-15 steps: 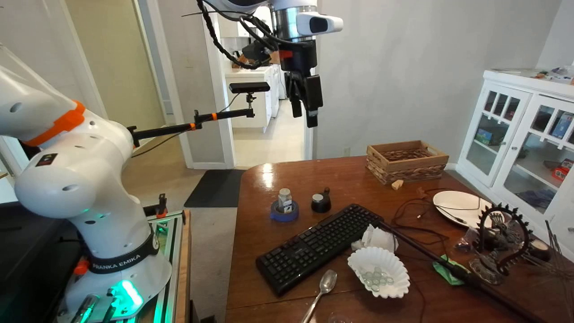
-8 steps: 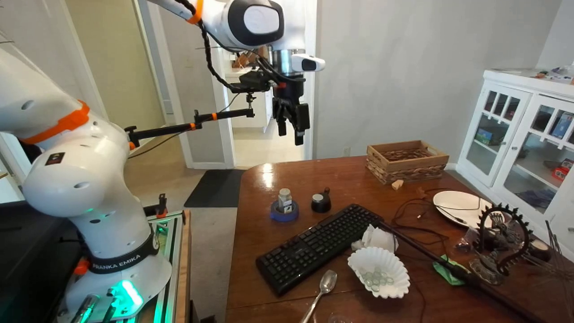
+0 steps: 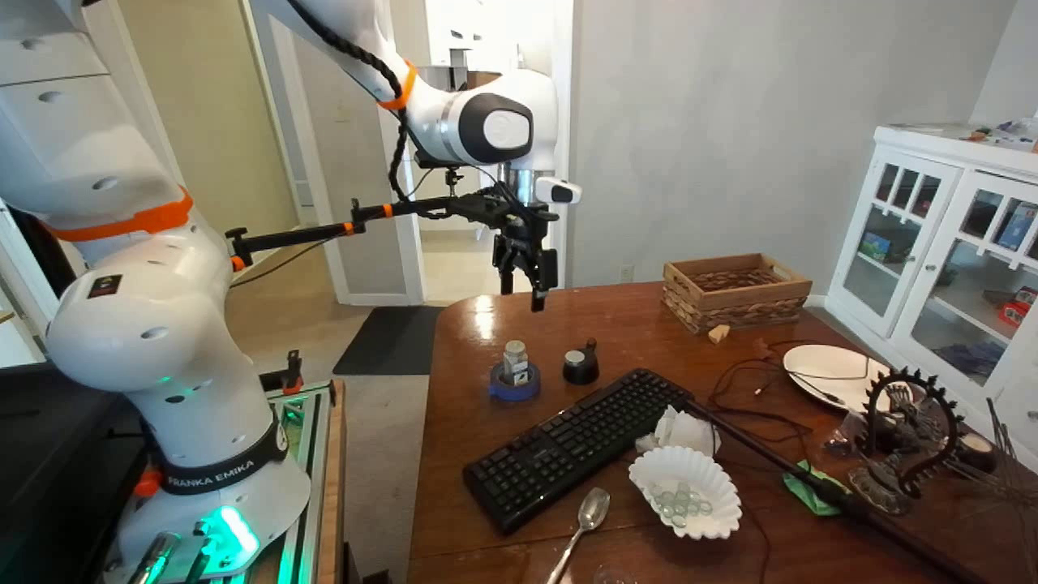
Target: Remove the silver lid from the black pot, put the lid on the container and put the black pot in an upright position
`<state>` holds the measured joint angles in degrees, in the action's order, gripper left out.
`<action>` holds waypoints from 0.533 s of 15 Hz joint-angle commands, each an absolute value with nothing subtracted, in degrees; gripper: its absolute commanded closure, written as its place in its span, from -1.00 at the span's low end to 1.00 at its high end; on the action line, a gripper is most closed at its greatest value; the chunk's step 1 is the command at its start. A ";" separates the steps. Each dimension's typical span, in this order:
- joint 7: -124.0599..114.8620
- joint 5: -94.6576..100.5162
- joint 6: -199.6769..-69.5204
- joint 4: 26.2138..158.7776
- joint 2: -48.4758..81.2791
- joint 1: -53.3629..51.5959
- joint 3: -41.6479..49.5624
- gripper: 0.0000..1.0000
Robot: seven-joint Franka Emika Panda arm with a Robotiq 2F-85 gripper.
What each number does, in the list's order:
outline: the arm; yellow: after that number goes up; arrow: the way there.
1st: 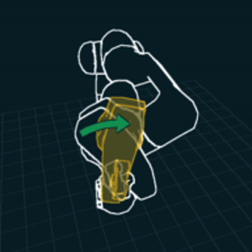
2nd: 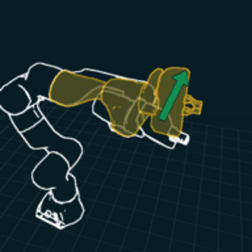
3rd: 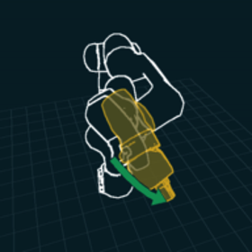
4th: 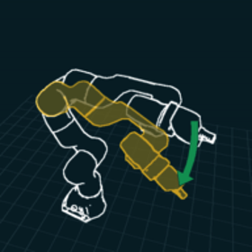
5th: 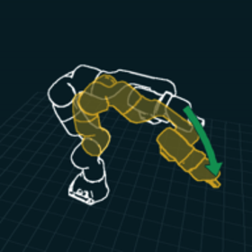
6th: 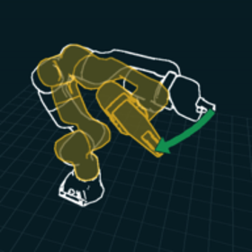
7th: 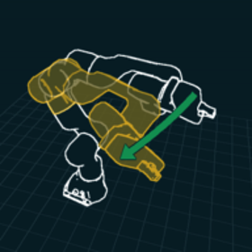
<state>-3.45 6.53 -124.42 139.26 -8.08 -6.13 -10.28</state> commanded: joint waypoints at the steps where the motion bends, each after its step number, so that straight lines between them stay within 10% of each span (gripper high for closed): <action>1: -4.51 7.50 -124.47 138.43 -6.23 -6.90 -9.97 -1.00; 8: -7.74 8.50 -127.13 136.87 -2.39 -6.80 -9.91 -1.00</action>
